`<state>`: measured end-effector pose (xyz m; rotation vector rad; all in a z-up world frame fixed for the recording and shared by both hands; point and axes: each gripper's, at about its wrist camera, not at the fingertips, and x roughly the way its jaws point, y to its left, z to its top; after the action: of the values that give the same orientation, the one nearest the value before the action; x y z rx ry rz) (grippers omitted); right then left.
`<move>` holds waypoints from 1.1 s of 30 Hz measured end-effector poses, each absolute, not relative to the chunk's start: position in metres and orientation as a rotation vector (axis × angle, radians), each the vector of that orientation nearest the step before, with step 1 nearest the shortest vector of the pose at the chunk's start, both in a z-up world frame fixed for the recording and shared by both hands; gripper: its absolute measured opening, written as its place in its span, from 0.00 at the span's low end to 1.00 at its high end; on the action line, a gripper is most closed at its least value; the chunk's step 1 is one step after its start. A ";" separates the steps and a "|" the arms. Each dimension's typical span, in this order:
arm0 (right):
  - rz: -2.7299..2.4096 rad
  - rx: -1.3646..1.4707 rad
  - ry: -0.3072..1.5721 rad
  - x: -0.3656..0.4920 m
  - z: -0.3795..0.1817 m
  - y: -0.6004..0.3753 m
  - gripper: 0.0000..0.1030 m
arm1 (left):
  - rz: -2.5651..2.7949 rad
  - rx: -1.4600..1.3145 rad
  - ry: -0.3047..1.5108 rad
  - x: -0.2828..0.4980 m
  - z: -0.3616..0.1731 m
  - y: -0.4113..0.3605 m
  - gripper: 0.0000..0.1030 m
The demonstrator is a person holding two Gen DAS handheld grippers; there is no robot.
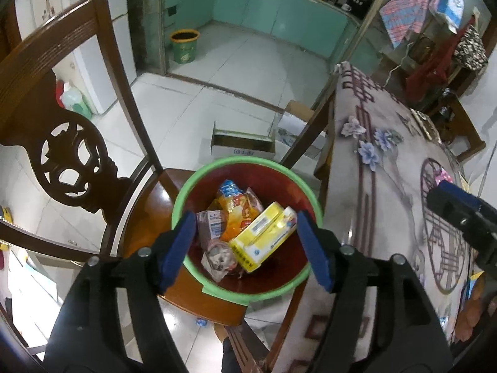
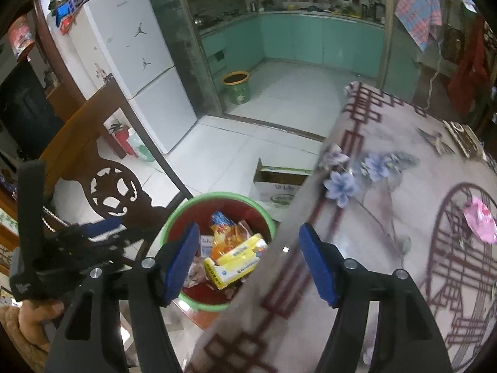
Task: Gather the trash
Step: 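Grasp the white milk bag with right tool while left tool grasps pink wrapper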
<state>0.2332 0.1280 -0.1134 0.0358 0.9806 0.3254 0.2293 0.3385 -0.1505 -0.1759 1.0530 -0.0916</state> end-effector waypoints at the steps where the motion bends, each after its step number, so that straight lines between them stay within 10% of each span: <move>1: 0.318 0.035 0.989 0.229 -0.115 0.124 0.66 | -0.095 -0.172 1.057 0.227 -0.151 0.337 0.64; 33: 0.021 0.186 1.284 -0.021 -0.189 -0.203 0.79 | -0.337 -0.035 1.033 0.117 -0.122 0.062 0.69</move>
<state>-0.0211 -0.2025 -0.1887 0.1860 1.2841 0.0206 0.1166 0.0618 -0.1221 -0.0353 1.0326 -0.3374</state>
